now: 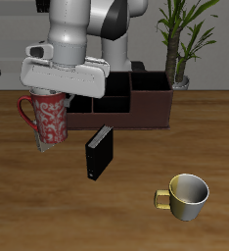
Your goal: Place the red mug into the back desk caddy's right compartment
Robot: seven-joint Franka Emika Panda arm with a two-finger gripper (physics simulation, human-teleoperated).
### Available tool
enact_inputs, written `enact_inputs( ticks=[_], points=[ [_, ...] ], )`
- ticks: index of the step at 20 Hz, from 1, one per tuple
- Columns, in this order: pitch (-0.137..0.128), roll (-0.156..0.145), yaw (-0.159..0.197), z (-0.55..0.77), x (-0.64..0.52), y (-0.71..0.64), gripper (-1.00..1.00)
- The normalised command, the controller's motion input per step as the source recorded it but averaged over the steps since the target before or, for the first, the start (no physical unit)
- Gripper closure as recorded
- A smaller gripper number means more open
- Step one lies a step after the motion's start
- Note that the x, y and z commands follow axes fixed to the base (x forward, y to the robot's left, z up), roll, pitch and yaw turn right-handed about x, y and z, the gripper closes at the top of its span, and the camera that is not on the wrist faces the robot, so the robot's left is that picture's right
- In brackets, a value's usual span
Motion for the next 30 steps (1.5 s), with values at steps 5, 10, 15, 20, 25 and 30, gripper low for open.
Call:
enact_inputs(
  ticks=[5, 10, 15, 20, 25, 30],
  points=[
    [-0.054, -0.004, 0.002, 0.56, -0.46, -0.07, 1.0],
    [-0.009, -0.025, -0.037, 0.32, -0.5, 0.0, 1.0],
    [0.002, 0.034, 0.034, 0.13, -0.49, 0.32, 1.0],
    [-0.015, 0.018, 0.026, 0.13, -0.4, 0.17, 1.0],
    [0.002, 0.028, 0.017, 0.07, -0.44, 0.17, 1.0],
    [0.019, 0.013, 0.038, -0.09, -0.43, 0.18, 1.0]
  ],
)
